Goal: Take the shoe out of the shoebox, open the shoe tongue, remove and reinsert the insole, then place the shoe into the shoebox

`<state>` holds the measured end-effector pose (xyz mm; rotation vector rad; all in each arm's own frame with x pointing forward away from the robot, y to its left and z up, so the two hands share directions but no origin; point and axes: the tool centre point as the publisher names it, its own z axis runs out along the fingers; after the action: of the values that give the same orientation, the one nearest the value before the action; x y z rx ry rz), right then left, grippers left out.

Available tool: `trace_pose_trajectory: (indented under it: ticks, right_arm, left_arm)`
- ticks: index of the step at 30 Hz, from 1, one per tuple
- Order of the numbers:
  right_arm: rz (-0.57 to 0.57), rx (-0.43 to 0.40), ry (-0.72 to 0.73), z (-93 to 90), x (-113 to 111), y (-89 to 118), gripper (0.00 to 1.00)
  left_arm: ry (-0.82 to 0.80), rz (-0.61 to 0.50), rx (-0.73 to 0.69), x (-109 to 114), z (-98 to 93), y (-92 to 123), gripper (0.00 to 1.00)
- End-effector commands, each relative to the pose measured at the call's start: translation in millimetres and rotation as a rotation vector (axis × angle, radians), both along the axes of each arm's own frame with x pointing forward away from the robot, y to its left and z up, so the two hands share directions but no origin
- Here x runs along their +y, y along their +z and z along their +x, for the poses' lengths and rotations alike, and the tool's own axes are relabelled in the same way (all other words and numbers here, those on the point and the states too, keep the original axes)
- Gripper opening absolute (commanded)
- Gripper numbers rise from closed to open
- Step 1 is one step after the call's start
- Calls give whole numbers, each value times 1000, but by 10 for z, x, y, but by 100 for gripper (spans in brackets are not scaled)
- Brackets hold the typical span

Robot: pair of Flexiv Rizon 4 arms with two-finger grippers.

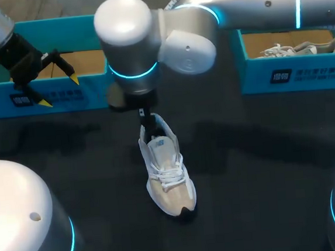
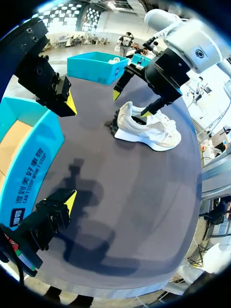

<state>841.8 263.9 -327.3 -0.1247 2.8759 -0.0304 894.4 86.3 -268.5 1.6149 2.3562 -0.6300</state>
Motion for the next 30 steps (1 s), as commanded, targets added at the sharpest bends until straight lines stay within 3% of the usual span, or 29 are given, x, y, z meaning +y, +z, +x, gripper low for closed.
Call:
trace_pose_trajectory:
  ticks: [1, 30]
  right_arm:
    - [5, 16, 18, 73, -4, -84, 100]
    - [-4, 93, 78, 244, 4, -488, 100]
  left_arm:
    - [0, 3, -1, 1, -7, 5, 100]
    - [0, 3, -1, 1, -7, 5, 100]
